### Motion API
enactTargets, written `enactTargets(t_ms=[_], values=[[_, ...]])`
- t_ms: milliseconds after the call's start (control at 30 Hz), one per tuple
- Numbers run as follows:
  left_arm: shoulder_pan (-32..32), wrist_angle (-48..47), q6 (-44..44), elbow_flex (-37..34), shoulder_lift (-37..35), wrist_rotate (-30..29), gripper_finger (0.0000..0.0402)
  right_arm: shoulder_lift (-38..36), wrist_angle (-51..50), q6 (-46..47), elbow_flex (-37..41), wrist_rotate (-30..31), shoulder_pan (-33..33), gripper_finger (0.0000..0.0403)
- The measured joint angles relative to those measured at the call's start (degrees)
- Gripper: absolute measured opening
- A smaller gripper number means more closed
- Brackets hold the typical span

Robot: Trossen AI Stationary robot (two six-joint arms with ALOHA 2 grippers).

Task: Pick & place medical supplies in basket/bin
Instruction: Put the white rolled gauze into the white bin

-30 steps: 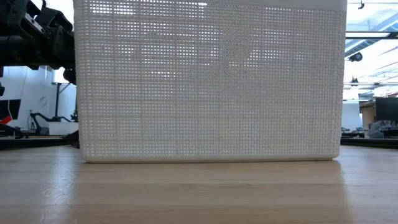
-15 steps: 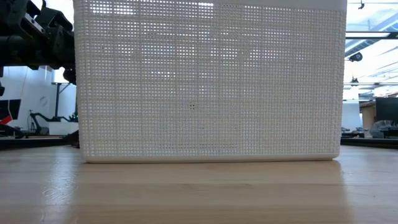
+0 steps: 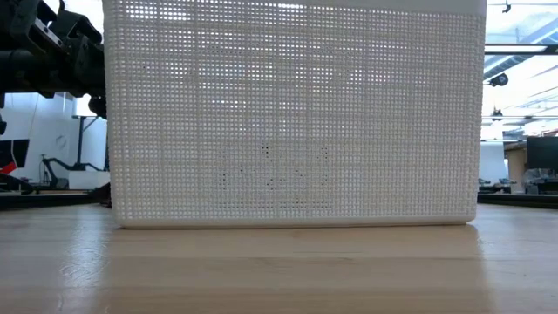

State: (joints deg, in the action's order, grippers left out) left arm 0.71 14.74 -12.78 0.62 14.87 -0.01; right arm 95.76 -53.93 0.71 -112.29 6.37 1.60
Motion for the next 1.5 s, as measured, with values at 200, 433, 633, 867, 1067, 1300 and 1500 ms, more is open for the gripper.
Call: enactTargets(t_ms=[200,433,633,867,1067,1300,1500], values=[[0.0,0.0,0.0,0.0,0.0,0.0,0.0,-11.4,6.8,3.2,11.1,-3.0,-1.8,0.0219],[0.0,0.0,0.0,0.0,0.0,0.0,0.0,-31.9,24.1,8.3,34.8,-2.9,-4.7,0.0201],[0.0,0.0,0.0,0.0,0.0,0.0,0.0,-49.7,44.7,9.3,56.1,-3.8,-7.5,0.0176],[0.0,0.0,0.0,0.0,0.0,-0.4,0.0,-65.9,56.1,16.0,78.8,-3.3,-7.8,0.0149],[0.0,0.0,0.0,0.0,0.0,-2.5,0.0,-74.6,81.1,18.5,96.4,-3.3,-7.8,0.013],[0.0,0.0,-3.6,0.1,0.0,-3.8,0.0004,-78.1,88.6,18.7,105.7,-3.4,-7.8,0.0116],[0.0,3.8,-8.8,0.1,0.0,-3.9,0.0081,-78.4,88.8,20.2,107.9,-1.4,-7.7,0.0102]])
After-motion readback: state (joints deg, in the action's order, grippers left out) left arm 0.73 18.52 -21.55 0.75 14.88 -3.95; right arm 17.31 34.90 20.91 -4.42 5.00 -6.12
